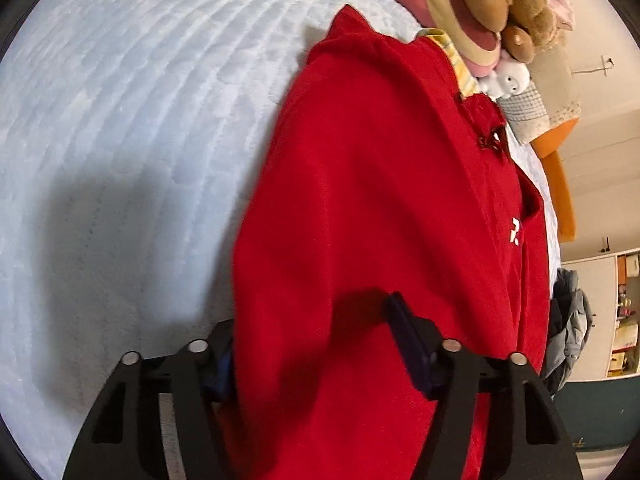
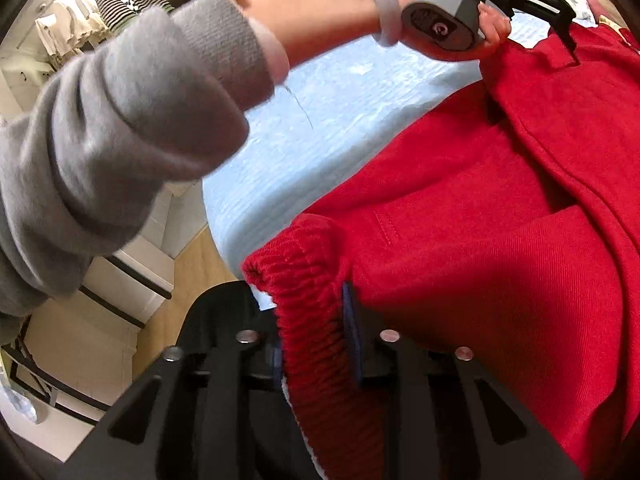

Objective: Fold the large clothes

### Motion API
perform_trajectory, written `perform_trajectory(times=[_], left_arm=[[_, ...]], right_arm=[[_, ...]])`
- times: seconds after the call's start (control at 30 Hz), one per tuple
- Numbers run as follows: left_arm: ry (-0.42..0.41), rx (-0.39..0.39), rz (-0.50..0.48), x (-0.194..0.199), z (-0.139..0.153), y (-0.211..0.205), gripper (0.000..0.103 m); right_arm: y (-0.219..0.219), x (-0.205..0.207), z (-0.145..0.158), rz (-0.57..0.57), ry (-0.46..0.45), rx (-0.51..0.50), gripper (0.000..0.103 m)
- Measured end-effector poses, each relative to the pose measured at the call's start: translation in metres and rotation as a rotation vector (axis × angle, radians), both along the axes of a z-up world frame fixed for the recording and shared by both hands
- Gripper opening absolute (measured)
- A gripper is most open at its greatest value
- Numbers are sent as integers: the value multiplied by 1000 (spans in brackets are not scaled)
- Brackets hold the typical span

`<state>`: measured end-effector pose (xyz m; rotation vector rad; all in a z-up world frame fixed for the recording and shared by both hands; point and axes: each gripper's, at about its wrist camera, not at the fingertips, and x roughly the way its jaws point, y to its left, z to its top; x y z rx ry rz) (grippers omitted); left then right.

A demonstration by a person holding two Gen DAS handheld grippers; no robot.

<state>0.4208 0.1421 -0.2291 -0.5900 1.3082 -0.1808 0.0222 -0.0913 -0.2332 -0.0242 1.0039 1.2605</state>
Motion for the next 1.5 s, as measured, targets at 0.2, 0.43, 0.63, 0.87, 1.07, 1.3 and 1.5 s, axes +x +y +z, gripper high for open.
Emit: perform_trajectory(times=[0.2,0.43,0.63,0.87,1.07,1.3,1.5], left_arm=[[2,26,-31,0,-1,6,65],[-52,60,-20,-11,-1,6,19],[-49,78,15,-12,29,10,11],[-126,-34,44,-5,115,-22,11],[-141,-31,9,9,169,-110,11],[-89,10,-21,31,162,-238,12],[-88,86,-94,45,144,-326,12]], right_arm=[[29,-34,-1,30,-240,-125,58],[-1,11,-1,-64,10,9,15],[-39,22,25,-106,69,152,14],[-130,37,66,-233,102,355,13],[-229,36,74,-403,84,484,13],[-329,16,45,-615,87,525,13],[-387,4,25,-746,144,538,13]])
